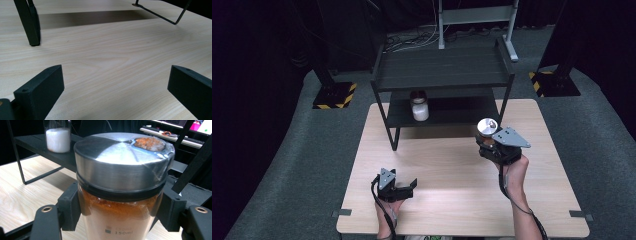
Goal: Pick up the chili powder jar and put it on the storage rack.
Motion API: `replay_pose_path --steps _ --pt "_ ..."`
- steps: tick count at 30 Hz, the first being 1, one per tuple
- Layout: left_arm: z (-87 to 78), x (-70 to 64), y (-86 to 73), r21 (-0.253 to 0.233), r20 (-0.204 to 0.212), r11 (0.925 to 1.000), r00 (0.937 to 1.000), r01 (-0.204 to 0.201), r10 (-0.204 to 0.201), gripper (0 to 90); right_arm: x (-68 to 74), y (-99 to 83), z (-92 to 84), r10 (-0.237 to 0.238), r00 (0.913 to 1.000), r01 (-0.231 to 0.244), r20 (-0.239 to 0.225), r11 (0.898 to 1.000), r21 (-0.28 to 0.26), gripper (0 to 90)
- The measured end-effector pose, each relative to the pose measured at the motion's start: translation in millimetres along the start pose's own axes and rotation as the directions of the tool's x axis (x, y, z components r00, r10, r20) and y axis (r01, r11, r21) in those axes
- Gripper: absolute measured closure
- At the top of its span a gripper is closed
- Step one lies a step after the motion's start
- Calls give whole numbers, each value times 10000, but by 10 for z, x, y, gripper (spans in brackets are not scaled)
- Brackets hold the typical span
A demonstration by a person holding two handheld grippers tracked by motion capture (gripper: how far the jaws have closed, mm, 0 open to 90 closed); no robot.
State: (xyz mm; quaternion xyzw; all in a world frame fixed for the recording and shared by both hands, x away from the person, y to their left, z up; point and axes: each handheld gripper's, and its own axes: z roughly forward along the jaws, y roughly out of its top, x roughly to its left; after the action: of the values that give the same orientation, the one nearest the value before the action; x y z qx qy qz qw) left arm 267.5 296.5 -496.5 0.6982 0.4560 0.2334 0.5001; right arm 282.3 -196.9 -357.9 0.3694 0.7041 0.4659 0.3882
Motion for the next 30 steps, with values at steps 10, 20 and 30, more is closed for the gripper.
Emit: replay_pose_path --steps 10,20,30 --pt "-2 4 -2 -12 20 10000 10000 9 -9 6 -2 28 45 20 10000 -20 20 10000 -3 306" --pt "-4 12 -8 -48 52 10000 10000 41 -41 6 1 64 97 68 10000 -68 28 10000 -13 306" --pt "-6 14 -12 -69 71 10000 10000 40 -40 6 -2 81 153 273 9996 -274 101 9996 38 306"
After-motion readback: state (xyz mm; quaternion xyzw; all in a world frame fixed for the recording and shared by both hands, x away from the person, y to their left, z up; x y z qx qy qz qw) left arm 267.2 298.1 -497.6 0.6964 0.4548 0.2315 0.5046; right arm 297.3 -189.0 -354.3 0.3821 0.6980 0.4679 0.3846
